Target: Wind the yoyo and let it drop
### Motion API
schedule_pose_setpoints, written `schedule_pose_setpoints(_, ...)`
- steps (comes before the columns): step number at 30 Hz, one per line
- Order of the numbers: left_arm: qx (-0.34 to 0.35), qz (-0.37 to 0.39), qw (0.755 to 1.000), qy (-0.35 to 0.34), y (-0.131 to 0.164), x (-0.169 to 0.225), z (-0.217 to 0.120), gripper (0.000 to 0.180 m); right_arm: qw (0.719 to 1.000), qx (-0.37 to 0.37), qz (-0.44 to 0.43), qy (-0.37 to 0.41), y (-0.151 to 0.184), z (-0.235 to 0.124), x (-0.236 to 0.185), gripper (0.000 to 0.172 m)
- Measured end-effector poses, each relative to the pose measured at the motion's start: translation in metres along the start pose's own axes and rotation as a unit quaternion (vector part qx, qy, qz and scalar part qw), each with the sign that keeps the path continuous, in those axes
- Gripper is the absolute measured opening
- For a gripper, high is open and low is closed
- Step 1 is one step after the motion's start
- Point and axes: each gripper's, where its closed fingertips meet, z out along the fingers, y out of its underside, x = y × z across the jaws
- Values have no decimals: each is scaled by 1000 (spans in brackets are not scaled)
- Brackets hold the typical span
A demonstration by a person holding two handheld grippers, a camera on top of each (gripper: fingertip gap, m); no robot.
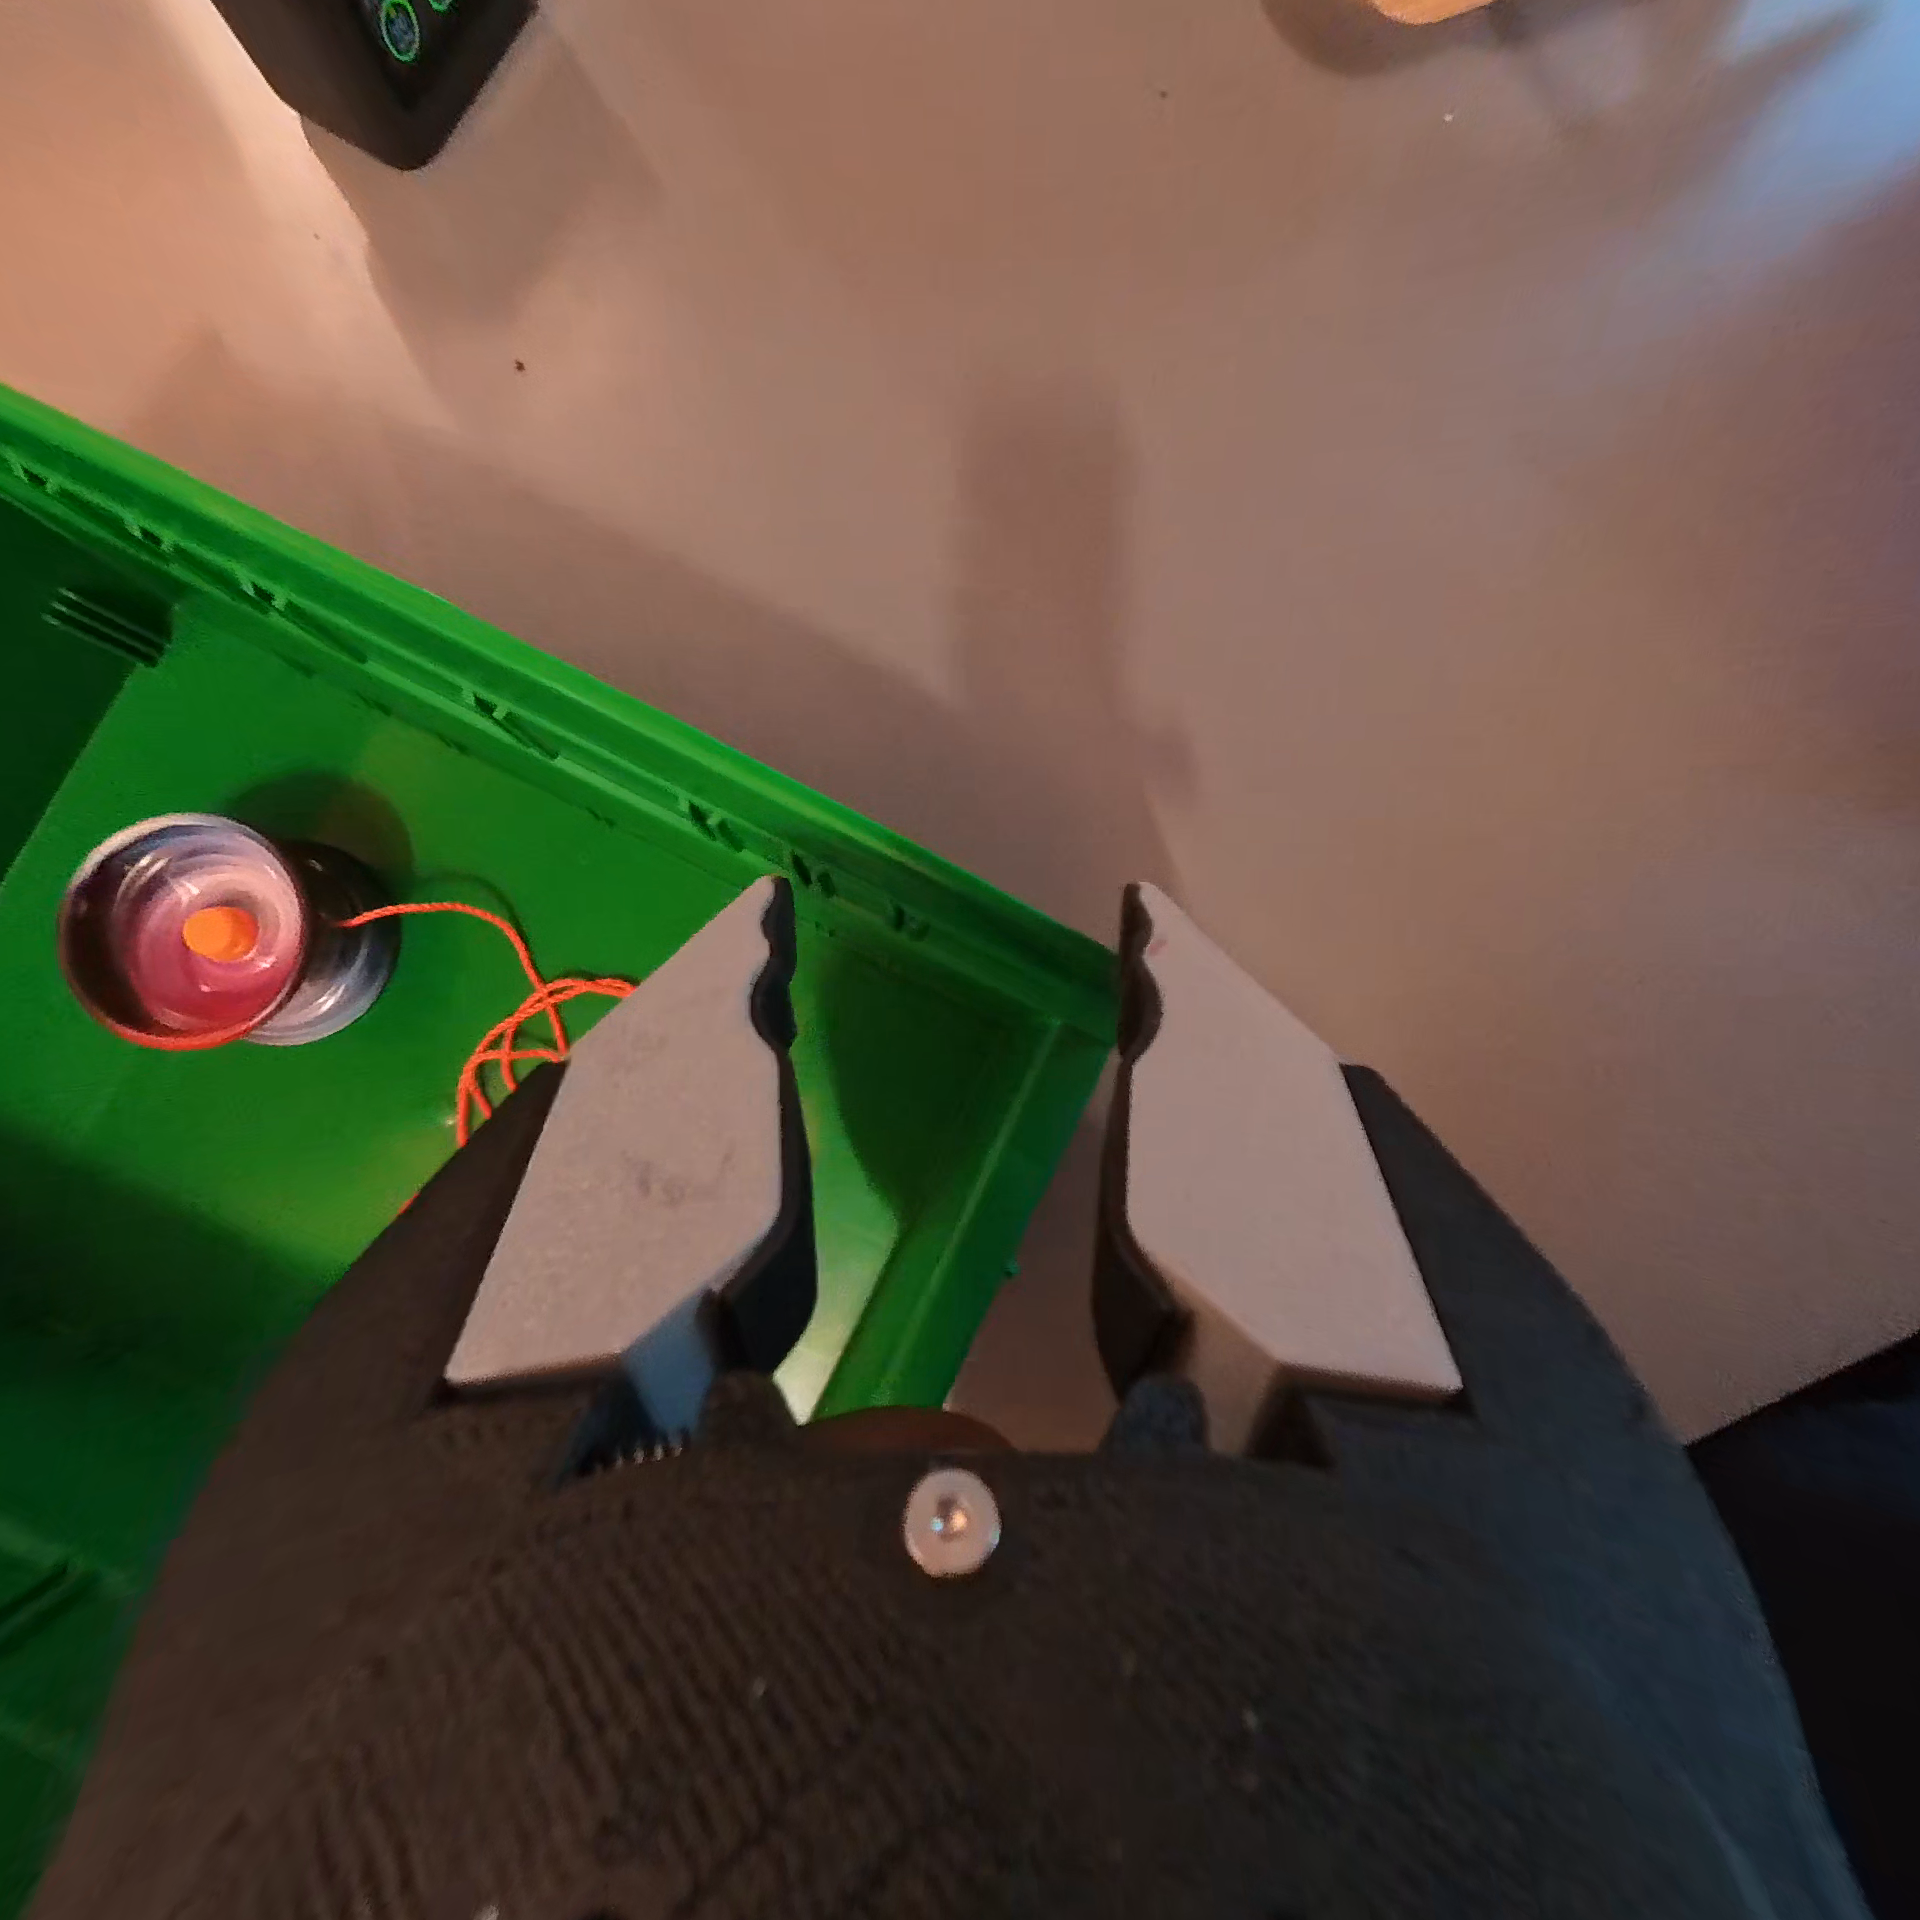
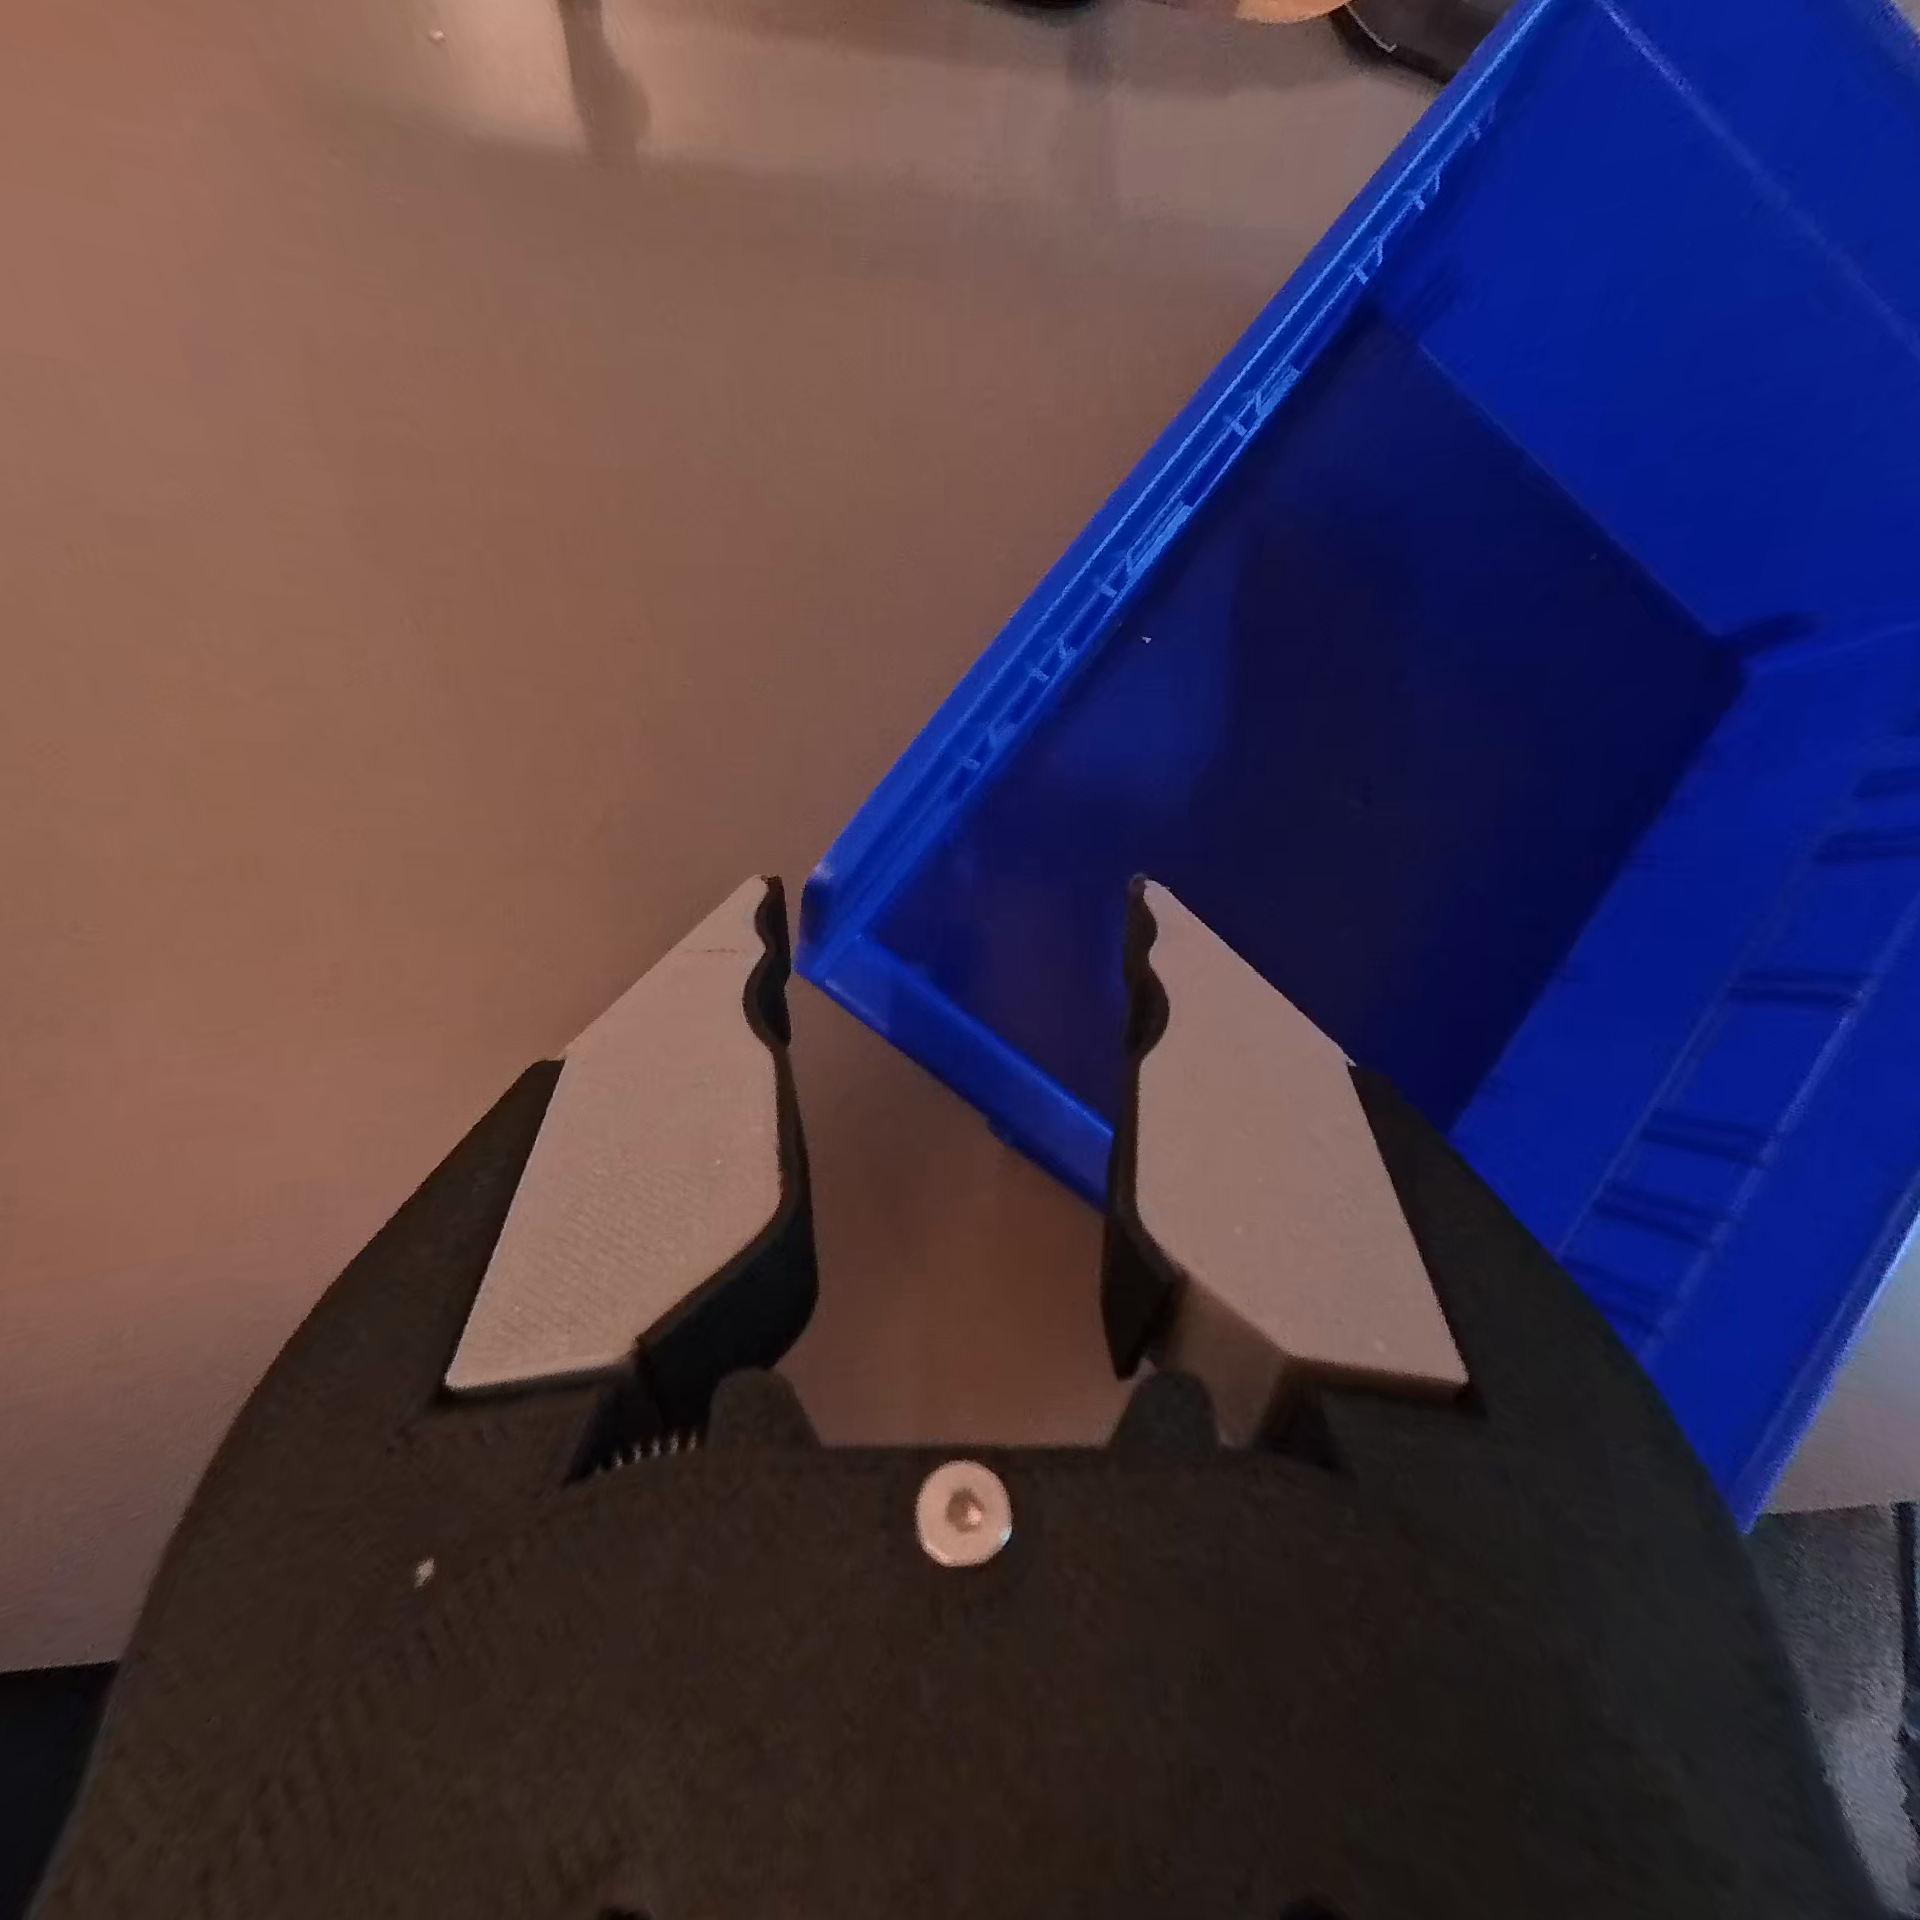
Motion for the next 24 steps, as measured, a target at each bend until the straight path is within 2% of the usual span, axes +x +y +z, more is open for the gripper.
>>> schedule_pose_setpoints(5,-25,-21,999,25,5,5,11,66,1000,1,4,-9,-5,3,-2,63)
schedule_pose_setpoints(9,-64,-23,997,39,14,9,27,77,999,-7,24,-27,-12,18,-2,63)
schedule_pose_setpoints(11,-69,-18,997,38,12,10,28,76,998,-21,21,-61,-12,30,-8,60)
schedule_pose_setpoints(13,-88,-10,995,41,15,17,25,66,992,-39,9,-120,-10,34,-18,41)
schedule_pose_setpoints(15,-105,21,993,53,24,27,20,55,987,-57,-30,-146,-4,31,-14,44)
schedule_pose_setpoints(17,-130,69,987,67,37,39,12,53,982,-68,-75,-162,9,25,1,43)
schedule_pose_setpoints(19,-167,81,980,70,55,48,-1,34,977,-76,-98,-171,27,18,28,38)
schedule_pose_setpoints(21,-175,62,981,53,66,49,-9,25,978,-79,-91,-168,46,13,64,32)
schedule_pose_setpoints(24,-164,-5,986,10,74,46,-15,15,982,-79,-52,-164,64,11,114,17)
